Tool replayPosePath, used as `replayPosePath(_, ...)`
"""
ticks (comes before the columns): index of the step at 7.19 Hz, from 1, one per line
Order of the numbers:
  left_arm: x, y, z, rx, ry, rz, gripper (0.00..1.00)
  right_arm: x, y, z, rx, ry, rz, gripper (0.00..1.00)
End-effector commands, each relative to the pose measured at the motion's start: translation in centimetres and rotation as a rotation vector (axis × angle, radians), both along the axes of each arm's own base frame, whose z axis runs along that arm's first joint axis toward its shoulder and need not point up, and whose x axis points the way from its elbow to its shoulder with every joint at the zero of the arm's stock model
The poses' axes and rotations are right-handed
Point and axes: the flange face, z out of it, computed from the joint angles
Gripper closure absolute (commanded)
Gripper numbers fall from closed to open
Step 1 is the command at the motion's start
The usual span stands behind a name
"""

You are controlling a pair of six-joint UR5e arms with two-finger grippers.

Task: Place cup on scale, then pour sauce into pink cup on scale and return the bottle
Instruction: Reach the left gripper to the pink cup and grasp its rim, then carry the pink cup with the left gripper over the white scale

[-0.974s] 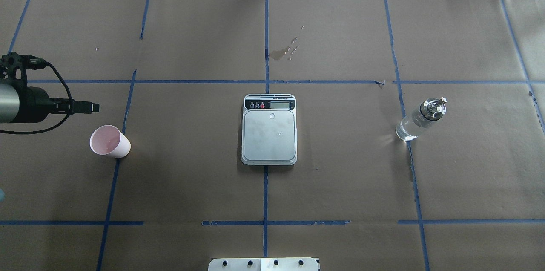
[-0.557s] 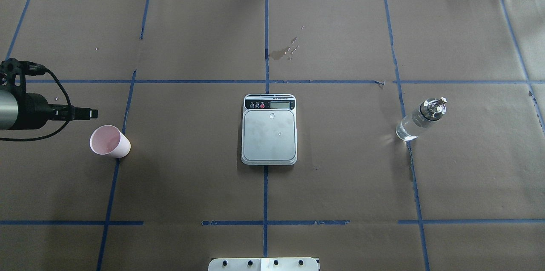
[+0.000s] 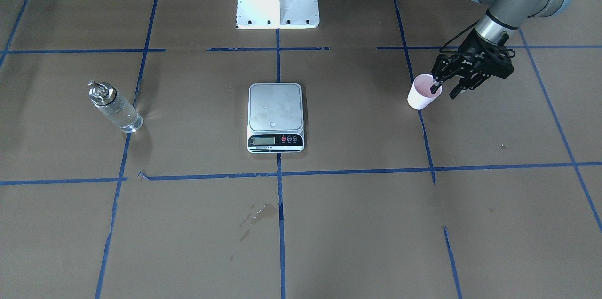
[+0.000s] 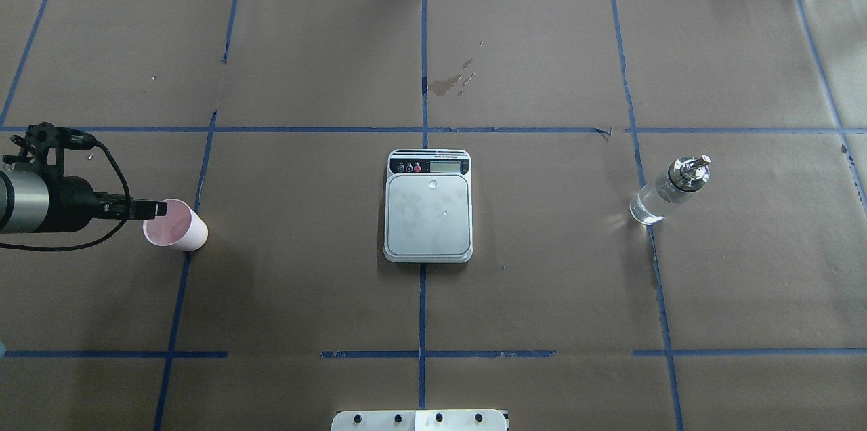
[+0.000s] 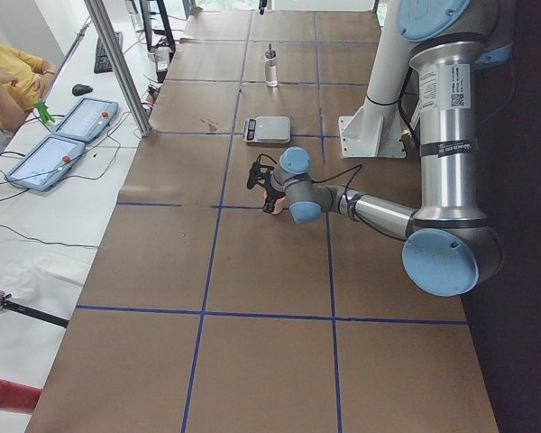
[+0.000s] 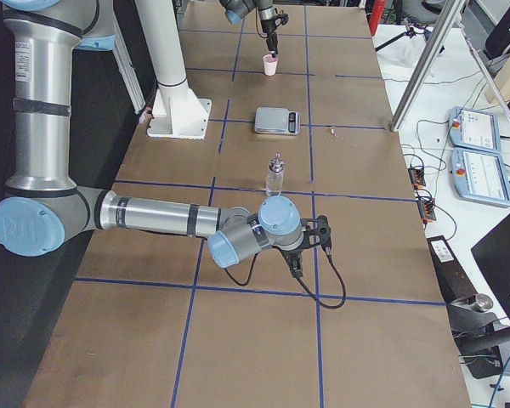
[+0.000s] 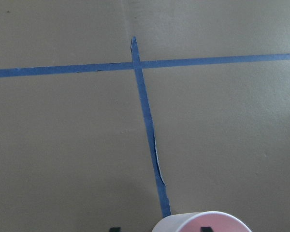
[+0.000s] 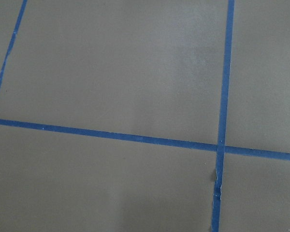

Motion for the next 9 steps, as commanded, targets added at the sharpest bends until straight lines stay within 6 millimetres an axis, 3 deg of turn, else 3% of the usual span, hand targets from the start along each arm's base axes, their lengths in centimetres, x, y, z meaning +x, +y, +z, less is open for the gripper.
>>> replayPosePath(1, 0.1, 0.1, 0.0, 0.001, -0.001, 0.001, 0.98, 0.0, 0.0, 0.0, -0.001, 0.000, 0.000, 0.00)
replayPosePath(4, 0.2, -0.2, -0.4, 0.014, 0.001, -0.010, 1.00, 0.0, 0.0, 0.0, -0.003, -0.001, 0.003, 0.00)
replayPosePath(7, -0.3, -0.6, -3.3, 0.051, 0.044, -0.024, 1.00, 0.0, 0.0, 0.0, -0.004, -0.001, 0.003, 0.00)
replayPosePath(9, 0.8, -1.7, -5.9, 0.087, 0.082, -0.030, 1.00, 0.0, 0.0, 0.0, -0.006, -0.001, 0.003, 0.00)
